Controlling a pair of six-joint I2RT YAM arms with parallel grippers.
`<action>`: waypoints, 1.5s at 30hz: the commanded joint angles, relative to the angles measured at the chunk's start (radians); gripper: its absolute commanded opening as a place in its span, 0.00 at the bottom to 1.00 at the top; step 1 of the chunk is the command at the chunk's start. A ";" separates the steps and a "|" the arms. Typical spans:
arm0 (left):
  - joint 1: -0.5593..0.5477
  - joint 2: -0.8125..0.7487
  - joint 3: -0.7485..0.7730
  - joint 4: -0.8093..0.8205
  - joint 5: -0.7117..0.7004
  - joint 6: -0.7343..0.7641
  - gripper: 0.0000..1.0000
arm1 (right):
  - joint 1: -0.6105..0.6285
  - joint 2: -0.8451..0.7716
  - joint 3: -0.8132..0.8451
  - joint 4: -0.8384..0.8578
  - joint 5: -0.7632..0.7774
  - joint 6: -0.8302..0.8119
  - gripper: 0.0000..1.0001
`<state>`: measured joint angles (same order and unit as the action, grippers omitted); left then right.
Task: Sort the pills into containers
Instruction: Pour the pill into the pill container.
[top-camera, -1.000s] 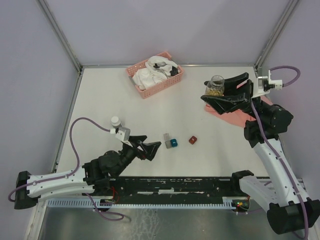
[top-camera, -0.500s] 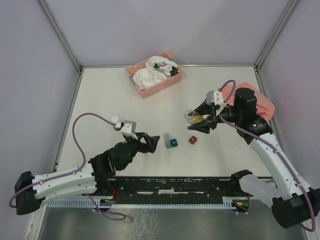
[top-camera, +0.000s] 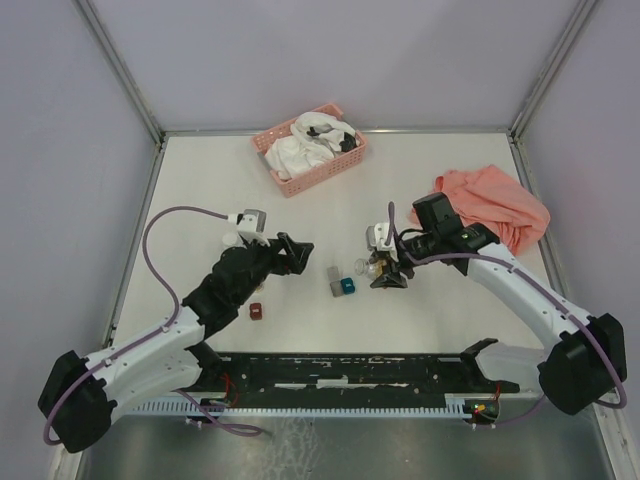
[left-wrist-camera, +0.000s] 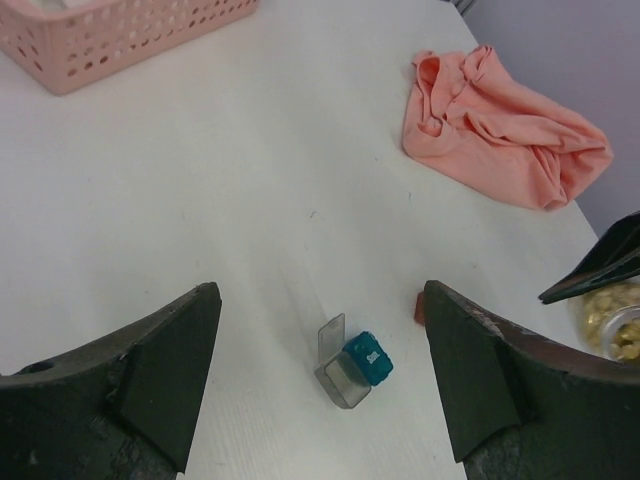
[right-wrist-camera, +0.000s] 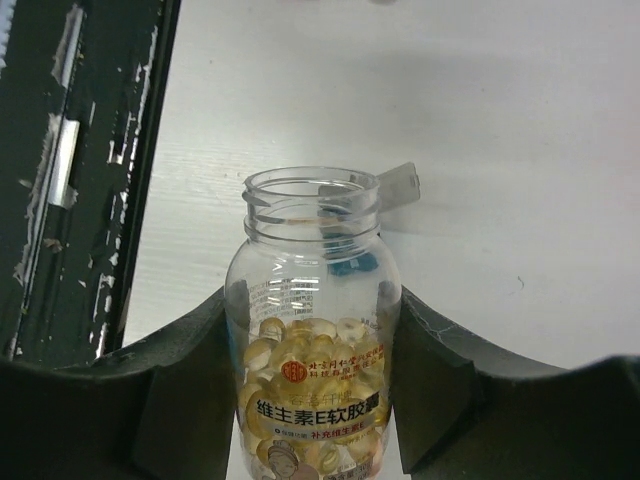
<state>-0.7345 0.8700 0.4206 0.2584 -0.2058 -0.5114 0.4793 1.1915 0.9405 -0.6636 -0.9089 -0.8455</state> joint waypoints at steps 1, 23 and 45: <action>0.011 -0.047 0.081 0.097 -0.044 0.132 0.89 | 0.027 0.052 0.003 -0.008 0.116 -0.076 0.05; 0.011 -0.101 0.070 0.153 -0.221 0.277 0.99 | 0.171 0.335 0.184 -0.096 0.368 0.028 0.06; 0.011 -0.121 -0.042 0.288 -0.222 0.280 0.99 | 0.223 0.464 0.248 -0.115 0.466 0.084 0.05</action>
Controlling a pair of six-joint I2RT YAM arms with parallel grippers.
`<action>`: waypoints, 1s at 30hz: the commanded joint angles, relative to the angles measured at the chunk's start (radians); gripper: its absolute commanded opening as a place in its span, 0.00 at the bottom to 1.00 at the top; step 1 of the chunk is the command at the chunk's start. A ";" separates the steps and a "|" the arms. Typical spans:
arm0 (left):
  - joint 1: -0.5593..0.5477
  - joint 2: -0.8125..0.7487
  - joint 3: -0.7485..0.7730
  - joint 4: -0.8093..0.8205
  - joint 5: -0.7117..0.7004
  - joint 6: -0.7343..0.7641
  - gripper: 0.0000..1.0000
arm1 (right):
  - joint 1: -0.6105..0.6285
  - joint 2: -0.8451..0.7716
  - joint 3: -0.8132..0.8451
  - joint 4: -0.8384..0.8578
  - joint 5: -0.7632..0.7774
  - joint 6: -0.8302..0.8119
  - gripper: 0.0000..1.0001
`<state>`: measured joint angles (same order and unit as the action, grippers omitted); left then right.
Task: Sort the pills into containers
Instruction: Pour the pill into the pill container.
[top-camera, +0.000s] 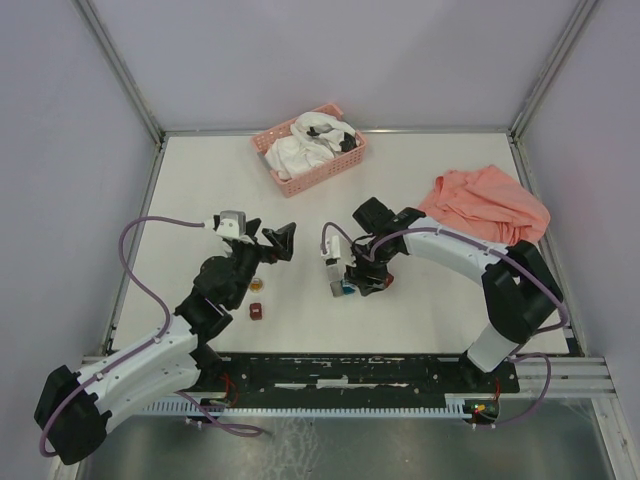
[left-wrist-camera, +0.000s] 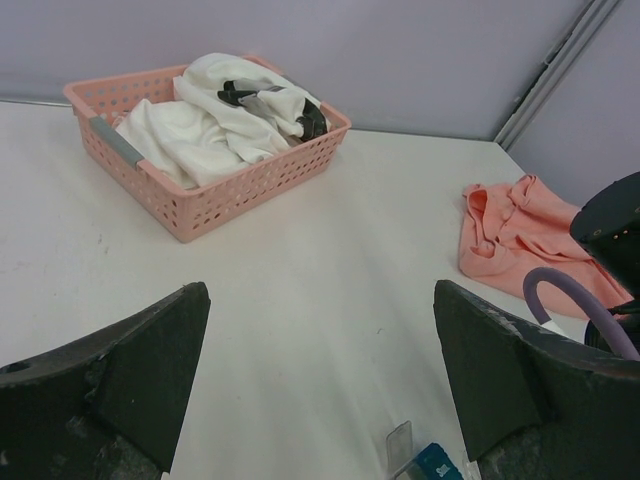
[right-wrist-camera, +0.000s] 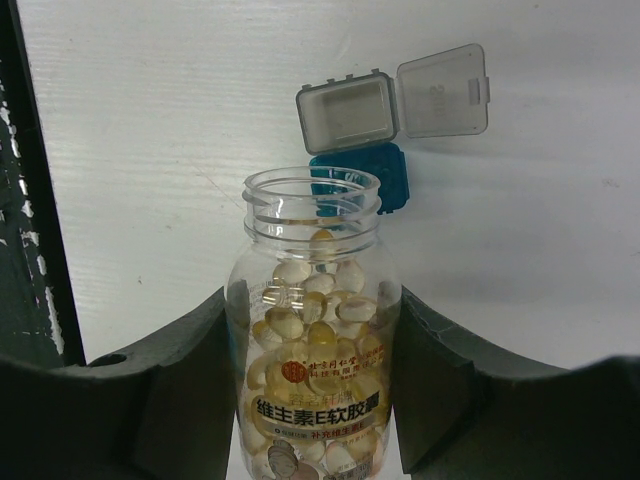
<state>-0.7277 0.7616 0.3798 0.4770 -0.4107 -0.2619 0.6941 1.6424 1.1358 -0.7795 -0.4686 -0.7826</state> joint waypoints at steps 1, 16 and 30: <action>0.003 -0.012 0.000 0.069 -0.017 0.030 0.99 | 0.010 0.018 0.056 0.000 0.029 0.023 0.05; 0.003 -0.023 -0.012 0.079 -0.021 0.026 0.99 | 0.032 0.056 0.073 -0.011 0.074 0.039 0.05; 0.004 -0.038 -0.026 0.087 -0.031 0.020 0.99 | 0.050 0.091 0.091 -0.019 0.102 0.054 0.04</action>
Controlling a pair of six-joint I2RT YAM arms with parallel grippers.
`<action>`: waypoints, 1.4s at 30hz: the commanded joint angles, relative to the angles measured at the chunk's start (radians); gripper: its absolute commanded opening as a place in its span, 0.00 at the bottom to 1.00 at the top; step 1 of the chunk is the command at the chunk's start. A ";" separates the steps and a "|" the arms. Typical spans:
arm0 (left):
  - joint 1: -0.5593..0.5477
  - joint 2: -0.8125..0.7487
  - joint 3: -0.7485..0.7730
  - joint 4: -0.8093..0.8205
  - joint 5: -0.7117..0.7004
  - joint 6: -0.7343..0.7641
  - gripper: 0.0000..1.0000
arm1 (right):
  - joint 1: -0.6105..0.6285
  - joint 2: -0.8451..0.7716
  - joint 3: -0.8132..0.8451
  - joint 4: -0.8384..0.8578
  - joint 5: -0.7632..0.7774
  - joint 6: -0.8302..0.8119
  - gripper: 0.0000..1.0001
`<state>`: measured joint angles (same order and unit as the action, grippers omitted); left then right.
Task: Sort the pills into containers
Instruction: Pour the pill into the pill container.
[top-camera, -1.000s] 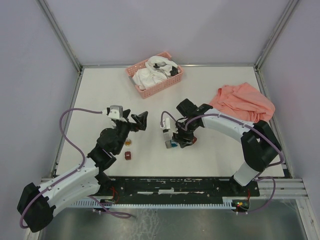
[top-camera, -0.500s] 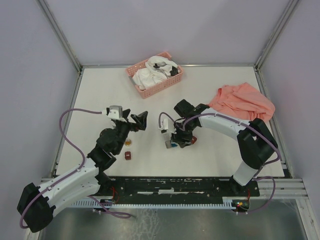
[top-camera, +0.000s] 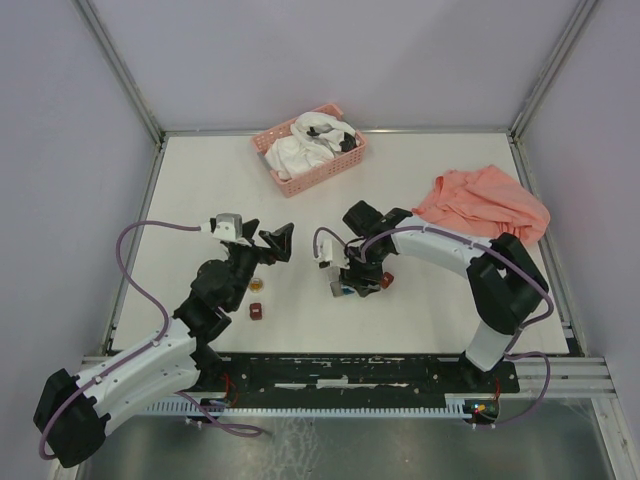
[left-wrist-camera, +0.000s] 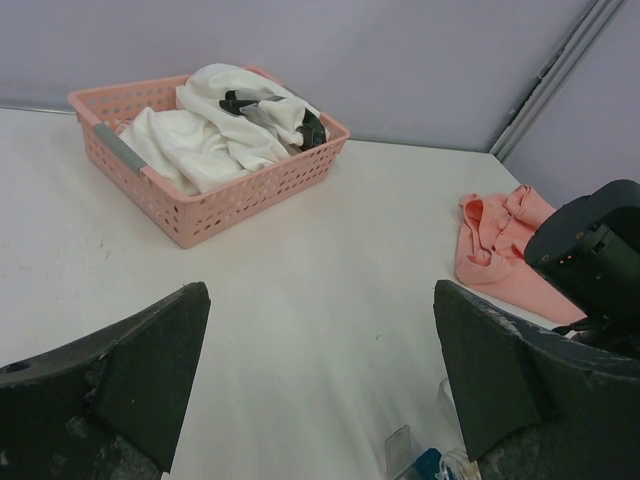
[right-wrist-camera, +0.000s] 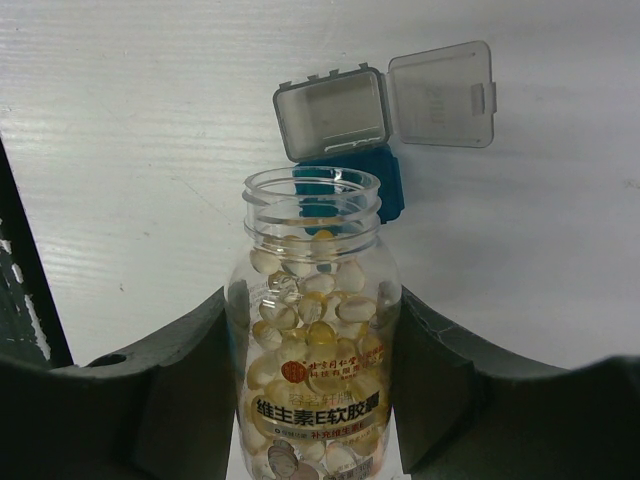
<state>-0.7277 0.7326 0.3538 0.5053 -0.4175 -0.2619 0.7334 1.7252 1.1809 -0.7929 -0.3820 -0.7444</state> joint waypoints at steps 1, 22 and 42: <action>0.004 -0.008 0.001 0.060 -0.024 0.021 0.99 | 0.013 0.012 0.048 -0.007 0.019 0.016 0.04; 0.003 -0.010 -0.002 0.061 -0.025 0.021 0.99 | 0.035 0.047 0.078 -0.035 0.055 0.033 0.04; 0.004 -0.016 -0.008 0.065 -0.027 0.020 0.99 | 0.050 0.069 0.103 -0.058 0.084 0.045 0.04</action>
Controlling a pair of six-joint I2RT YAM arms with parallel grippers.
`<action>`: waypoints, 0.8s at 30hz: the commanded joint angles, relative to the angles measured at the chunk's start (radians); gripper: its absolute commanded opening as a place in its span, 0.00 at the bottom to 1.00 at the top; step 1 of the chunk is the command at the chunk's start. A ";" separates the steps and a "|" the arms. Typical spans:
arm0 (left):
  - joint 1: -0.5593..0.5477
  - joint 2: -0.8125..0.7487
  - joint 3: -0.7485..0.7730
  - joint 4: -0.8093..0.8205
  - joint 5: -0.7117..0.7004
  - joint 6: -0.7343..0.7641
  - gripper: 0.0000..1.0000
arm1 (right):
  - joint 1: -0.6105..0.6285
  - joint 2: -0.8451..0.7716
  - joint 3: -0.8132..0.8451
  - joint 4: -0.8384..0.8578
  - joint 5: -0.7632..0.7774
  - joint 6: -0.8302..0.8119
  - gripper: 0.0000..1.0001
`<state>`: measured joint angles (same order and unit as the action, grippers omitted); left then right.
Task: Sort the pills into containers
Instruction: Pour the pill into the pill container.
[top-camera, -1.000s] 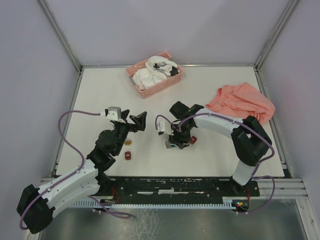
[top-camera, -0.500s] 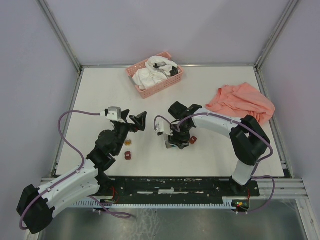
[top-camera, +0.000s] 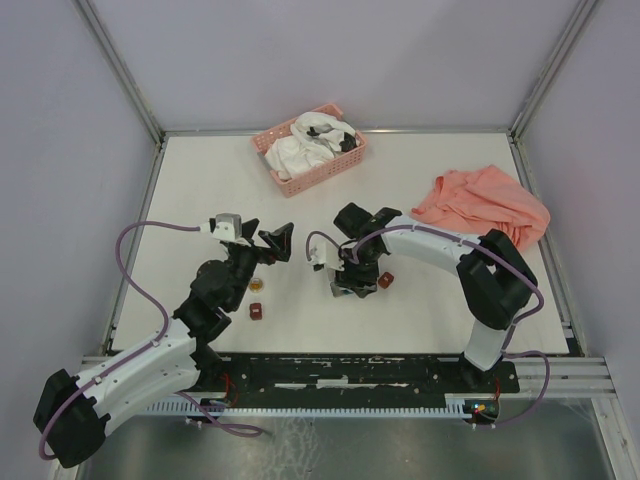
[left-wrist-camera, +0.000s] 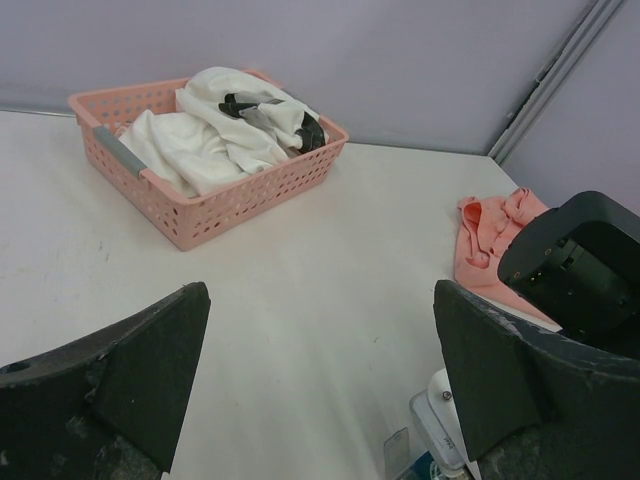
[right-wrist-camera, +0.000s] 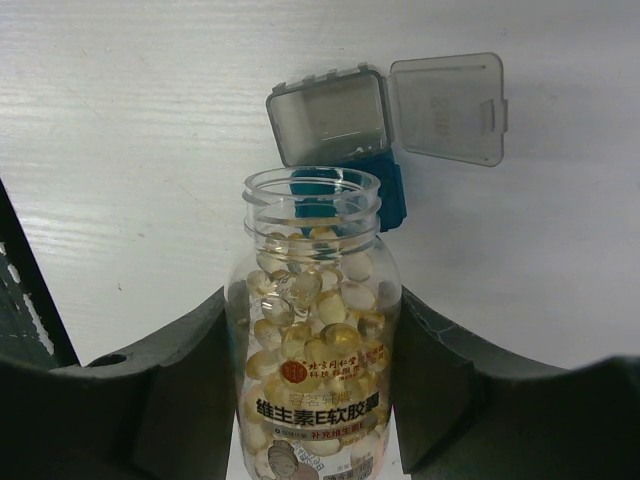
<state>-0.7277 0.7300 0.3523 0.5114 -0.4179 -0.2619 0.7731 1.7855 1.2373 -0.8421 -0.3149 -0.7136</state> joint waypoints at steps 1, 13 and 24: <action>0.004 -0.013 -0.006 0.059 -0.026 0.020 0.99 | 0.012 0.011 0.047 -0.011 0.019 0.015 0.04; 0.004 -0.015 -0.007 0.059 -0.025 0.020 0.99 | 0.019 0.022 0.059 -0.020 0.033 0.021 0.05; 0.004 -0.018 -0.010 0.062 -0.026 0.020 0.99 | 0.023 0.032 0.067 -0.028 0.046 0.026 0.05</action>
<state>-0.7277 0.7296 0.3515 0.5117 -0.4179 -0.2619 0.7872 1.8168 1.2621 -0.8597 -0.2844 -0.7013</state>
